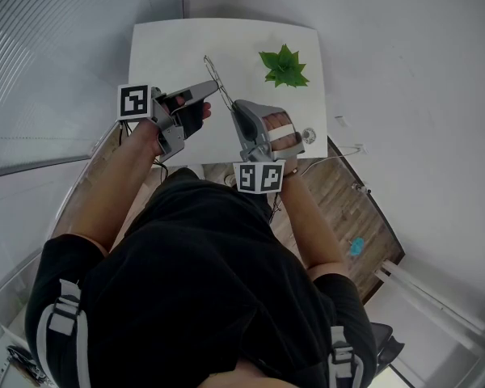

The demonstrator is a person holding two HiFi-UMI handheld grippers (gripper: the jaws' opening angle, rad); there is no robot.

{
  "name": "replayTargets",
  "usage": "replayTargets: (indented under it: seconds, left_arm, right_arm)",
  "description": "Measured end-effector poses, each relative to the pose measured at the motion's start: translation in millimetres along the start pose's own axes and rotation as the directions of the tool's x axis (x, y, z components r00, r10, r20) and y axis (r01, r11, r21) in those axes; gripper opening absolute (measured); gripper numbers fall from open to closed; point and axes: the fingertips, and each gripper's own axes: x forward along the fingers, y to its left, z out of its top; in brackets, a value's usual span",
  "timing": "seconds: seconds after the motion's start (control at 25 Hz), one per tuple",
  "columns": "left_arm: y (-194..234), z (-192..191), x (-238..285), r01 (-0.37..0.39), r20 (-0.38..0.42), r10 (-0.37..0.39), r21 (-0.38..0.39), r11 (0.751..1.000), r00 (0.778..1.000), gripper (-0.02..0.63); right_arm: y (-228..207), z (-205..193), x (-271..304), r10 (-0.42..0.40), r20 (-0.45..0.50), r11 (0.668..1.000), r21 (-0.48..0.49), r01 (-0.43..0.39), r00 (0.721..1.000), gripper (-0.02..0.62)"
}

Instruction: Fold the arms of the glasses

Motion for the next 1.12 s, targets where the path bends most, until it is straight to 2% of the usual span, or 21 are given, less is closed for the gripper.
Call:
replayTargets:
  seconds: [0.6,1.12]
  left_arm:
    - [1.8,-0.8,-0.5,-0.009,-0.001,0.009,-0.008,1.0,1.0,0.013]
    - [4.9,-1.1,-1.2,0.005,0.002,-0.005,-0.015,1.0,1.0,0.012]
  right_arm:
    - [10.8,7.0,-2.9,0.04,0.032,0.999,0.0,-0.04,0.999,0.071]
    - [13.7,1.1,-6.7,0.043,0.026,0.999,0.019,-0.044,0.999,0.097]
